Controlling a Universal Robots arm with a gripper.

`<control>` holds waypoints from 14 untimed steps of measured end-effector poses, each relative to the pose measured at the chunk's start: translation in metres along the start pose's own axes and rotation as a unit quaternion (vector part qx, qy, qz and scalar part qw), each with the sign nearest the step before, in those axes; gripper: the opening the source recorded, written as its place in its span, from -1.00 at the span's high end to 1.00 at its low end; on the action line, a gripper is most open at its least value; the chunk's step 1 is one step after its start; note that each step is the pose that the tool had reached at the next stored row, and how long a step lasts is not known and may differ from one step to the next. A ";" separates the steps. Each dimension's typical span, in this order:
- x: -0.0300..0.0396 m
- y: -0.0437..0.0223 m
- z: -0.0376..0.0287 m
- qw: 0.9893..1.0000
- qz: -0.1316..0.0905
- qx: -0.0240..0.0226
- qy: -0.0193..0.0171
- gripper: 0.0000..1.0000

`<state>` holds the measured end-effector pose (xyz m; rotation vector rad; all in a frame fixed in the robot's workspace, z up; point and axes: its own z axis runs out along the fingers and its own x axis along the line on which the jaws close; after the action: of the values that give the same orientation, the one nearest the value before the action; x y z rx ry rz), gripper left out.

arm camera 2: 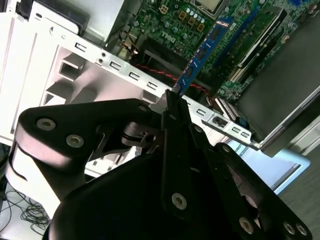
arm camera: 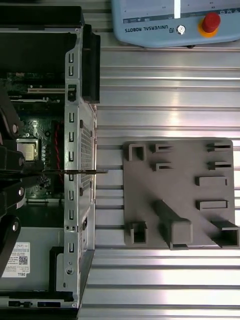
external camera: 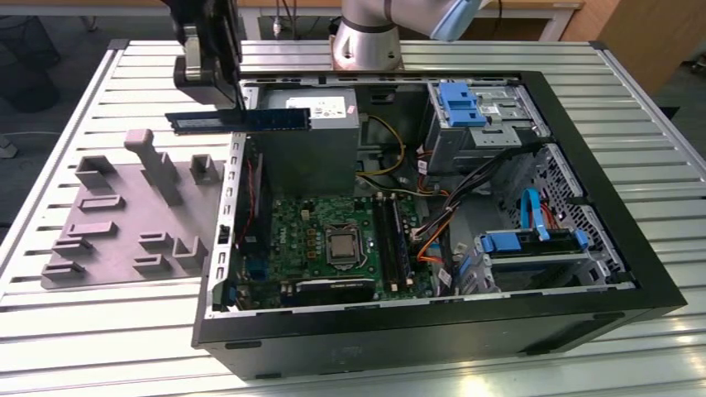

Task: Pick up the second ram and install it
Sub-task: 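Pick up the second ram and move it above second insertion slot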

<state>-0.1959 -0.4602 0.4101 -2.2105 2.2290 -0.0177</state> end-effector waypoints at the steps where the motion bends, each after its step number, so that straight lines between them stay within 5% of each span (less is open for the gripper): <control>1: 0.0000 -0.0020 0.0000 1.000 0.000 0.000 0.000 0.72; 14: -0.0002 -0.0235 0.0003 1.000 0.000 0.000 0.000 0.72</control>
<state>-0.1724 -0.4602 0.4100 -2.2104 2.2292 -0.0177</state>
